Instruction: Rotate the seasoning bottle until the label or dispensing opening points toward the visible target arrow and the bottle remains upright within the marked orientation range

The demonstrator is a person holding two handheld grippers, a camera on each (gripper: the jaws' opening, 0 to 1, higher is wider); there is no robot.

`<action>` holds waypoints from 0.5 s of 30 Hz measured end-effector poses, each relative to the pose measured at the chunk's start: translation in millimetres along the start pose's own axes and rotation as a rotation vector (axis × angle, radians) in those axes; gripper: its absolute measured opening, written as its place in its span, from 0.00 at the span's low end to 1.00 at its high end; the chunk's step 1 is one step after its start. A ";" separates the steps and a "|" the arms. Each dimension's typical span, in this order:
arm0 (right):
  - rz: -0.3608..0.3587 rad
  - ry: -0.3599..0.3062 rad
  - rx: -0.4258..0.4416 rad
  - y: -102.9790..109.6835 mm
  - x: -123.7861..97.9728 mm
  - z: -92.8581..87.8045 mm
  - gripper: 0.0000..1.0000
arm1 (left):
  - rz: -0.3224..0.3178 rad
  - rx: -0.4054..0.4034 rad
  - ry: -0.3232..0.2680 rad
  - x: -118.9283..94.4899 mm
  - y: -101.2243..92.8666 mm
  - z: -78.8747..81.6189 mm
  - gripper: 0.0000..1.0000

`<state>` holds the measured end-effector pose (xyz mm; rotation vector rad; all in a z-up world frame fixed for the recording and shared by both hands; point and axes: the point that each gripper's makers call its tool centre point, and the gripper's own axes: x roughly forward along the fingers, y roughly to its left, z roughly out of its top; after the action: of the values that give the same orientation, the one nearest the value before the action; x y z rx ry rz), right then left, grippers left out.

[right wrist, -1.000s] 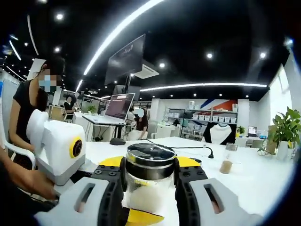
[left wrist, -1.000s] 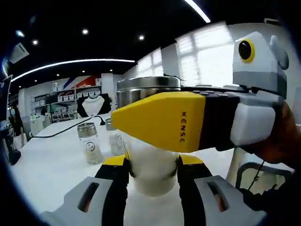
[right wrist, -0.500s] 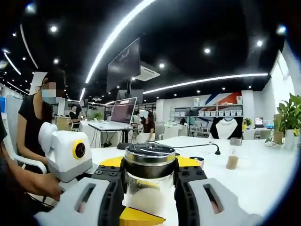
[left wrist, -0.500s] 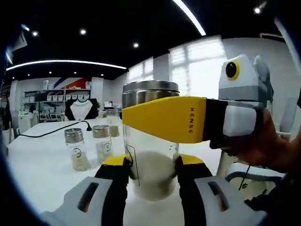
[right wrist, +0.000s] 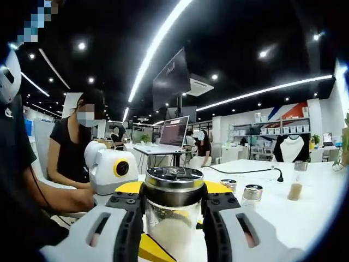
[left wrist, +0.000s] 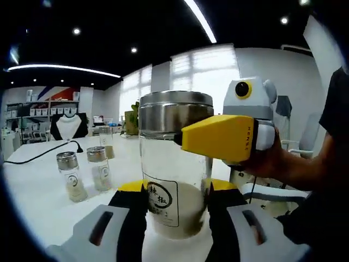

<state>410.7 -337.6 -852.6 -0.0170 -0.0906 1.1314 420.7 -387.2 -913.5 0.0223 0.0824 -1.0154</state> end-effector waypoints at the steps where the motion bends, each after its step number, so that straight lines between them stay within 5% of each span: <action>1: -0.006 0.008 -0.003 -0.6 0.5 -1.2 0.39 | 0.031 0.021 0.021 0.1 4.2 -3.0 0.45; 5: -0.070 0.046 -0.056 -7.6 5.0 -7.3 0.39 | 0.172 0.109 0.069 -1.3 23.5 -8.0 0.45; 15: -0.205 0.022 -0.010 -20.5 12.4 -13.2 0.40 | 0.291 0.091 0.049 0.3 34.7 -8.4 0.45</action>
<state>435.5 -334.7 -863.8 -0.0285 -0.0764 0.9256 449.8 -368.7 -922.6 0.1380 0.0751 -0.7269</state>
